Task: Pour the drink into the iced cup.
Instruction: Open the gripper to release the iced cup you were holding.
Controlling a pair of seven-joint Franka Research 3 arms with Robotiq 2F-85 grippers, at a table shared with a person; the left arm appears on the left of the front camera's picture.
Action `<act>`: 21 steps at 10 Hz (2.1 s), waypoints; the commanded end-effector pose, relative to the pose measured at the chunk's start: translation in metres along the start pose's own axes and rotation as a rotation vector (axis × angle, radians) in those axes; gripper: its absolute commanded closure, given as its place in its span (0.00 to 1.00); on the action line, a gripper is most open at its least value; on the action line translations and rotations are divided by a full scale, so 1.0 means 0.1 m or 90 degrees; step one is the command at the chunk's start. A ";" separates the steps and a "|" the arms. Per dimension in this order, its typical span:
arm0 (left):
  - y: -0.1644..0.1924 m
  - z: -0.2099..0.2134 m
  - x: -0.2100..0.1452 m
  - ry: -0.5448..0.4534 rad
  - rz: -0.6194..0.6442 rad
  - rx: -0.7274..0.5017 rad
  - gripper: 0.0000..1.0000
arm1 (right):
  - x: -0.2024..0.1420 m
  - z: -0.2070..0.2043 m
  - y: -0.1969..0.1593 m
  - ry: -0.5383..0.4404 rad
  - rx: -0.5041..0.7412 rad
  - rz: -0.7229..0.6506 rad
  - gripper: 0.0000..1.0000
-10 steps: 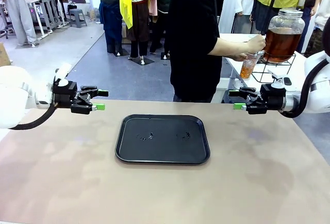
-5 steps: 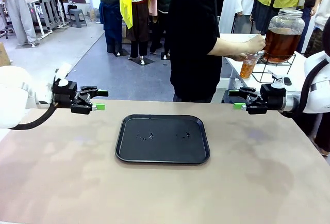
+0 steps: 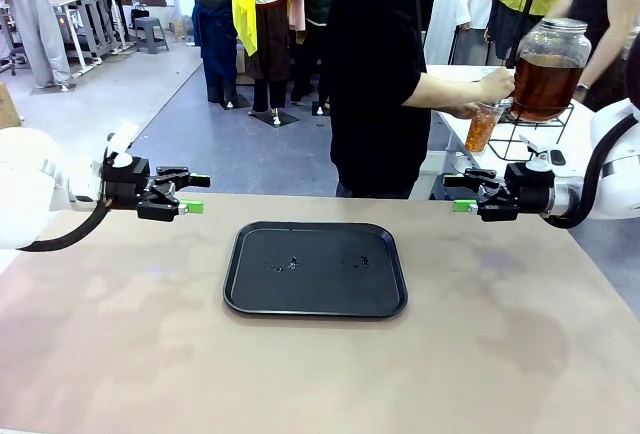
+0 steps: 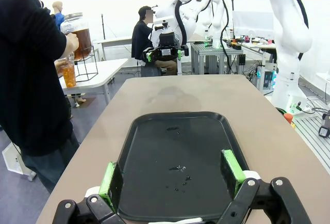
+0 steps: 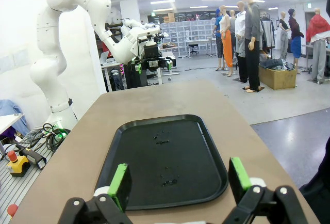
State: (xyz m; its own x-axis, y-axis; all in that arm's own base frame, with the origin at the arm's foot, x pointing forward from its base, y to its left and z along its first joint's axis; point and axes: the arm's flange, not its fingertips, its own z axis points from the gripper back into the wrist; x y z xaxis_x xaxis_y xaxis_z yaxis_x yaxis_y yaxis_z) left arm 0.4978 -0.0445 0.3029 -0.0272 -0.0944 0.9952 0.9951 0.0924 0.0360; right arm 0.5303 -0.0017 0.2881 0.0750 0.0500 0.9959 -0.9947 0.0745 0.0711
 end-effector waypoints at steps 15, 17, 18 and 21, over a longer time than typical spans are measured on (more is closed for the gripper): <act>0.02 -0.01 0.02 -0.001 0.002 -0.001 0.00 | 0.02 0.00 0.01 -0.003 0.003 0.001 0.00; 0.02 -0.01 0.02 -0.001 0.002 -0.001 0.00 | 0.02 0.00 0.01 -0.003 0.003 0.001 0.00; 0.02 -0.01 0.02 -0.001 0.002 -0.001 0.00 | 0.02 0.00 0.01 -0.003 0.003 0.001 0.00; 0.02 -0.01 0.02 -0.001 0.002 -0.001 0.00 | 0.02 0.00 0.01 -0.003 0.003 0.001 0.00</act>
State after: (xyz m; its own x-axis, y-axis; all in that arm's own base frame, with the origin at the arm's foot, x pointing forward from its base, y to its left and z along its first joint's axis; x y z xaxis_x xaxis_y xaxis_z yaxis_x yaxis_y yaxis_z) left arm 0.4978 -0.0445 0.3030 -0.0273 -0.0944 0.9952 0.9951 0.0924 0.0360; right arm 0.5303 -0.0017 0.2881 0.0750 0.0500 0.9959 -0.9947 0.0745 0.0711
